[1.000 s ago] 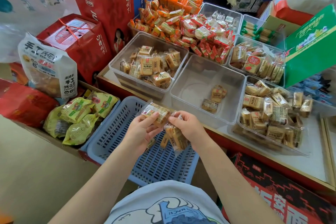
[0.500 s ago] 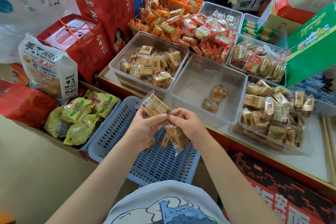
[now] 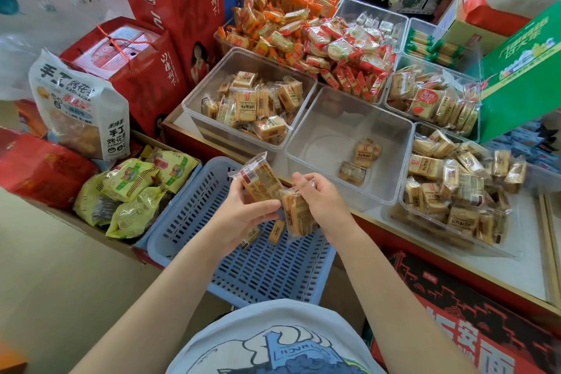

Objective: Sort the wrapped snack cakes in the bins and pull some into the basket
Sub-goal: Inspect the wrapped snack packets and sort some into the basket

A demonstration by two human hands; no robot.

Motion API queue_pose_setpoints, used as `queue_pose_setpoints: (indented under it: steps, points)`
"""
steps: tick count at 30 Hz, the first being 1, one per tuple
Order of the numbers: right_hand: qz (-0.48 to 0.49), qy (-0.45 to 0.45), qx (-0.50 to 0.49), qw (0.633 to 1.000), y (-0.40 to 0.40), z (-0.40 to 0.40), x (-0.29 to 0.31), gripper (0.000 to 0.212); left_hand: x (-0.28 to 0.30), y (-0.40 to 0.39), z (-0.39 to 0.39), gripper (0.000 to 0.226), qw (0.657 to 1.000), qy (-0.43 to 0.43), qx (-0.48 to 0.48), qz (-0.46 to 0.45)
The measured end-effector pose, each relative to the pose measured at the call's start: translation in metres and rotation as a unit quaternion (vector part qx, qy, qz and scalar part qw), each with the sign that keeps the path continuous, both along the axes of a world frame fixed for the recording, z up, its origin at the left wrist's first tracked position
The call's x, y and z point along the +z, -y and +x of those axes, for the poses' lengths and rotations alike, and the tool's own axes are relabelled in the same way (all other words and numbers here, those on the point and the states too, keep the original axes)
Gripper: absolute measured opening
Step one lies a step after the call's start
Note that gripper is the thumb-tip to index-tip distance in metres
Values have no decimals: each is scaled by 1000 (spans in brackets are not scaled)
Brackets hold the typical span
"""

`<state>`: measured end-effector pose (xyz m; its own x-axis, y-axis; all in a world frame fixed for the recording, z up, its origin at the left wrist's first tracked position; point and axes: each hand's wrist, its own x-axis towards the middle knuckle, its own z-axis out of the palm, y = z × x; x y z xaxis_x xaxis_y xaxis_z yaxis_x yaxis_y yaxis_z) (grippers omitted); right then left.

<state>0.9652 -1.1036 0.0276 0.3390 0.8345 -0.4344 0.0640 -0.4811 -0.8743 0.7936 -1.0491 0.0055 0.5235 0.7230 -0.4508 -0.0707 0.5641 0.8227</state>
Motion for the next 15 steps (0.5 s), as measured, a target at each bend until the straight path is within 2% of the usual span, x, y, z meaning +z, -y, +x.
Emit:
queue_pose_setpoints:
  steps: [2, 5, 9, 11, 15]
  points:
    - [3, -3, -5, 1000, -3, -3, 1, 36, 0, 2, 3, 98, 1000, -9, -17, 3]
    - [-6, -21, 12, 1000, -4, -12, 0, 35, 2, 2, 7, 109, 996, -78, -14, 45]
    - [-11, -102, 7, 995, -2, -21, -2, 27, 5, -1, 9, 78, 987, -137, 9, 87]
    - [-7, -142, -2, 990, -2, -19, 0, 21, 4, -2, 6, 73, 987, -132, 20, 84]
    - [2, -73, 28, 997, 0, -7, 0, 10, 1, -3, -2, 72, 989, -122, 3, 81]
